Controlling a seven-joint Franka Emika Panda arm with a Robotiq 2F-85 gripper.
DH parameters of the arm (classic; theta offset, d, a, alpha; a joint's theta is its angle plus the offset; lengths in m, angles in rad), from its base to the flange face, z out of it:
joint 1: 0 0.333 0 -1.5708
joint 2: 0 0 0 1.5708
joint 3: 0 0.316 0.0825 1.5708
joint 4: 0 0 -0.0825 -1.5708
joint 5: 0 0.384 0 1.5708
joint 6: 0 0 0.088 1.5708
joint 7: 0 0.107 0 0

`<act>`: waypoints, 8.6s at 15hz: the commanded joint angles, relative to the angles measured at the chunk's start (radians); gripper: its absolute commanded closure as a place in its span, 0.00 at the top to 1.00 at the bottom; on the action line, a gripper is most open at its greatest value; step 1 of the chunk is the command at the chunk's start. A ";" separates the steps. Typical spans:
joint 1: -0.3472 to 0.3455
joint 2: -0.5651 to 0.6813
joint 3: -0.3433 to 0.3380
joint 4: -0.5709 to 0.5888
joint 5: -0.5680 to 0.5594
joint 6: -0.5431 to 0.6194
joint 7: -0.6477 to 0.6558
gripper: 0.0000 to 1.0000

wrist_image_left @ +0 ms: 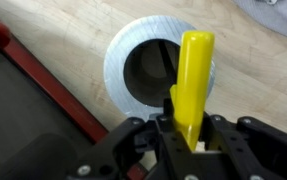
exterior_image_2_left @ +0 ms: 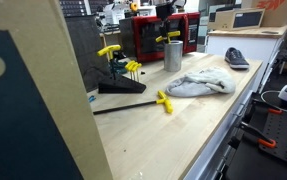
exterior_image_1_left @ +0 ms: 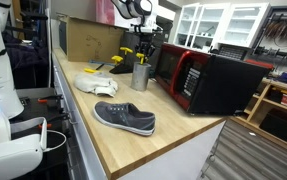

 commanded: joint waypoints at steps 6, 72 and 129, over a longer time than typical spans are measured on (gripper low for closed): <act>-0.014 -0.037 0.014 -0.019 0.000 -0.060 -0.052 0.59; 0.046 -0.206 0.071 0.062 0.328 0.030 -0.771 0.05; 0.102 -0.010 0.264 0.339 0.177 -0.282 -0.978 0.05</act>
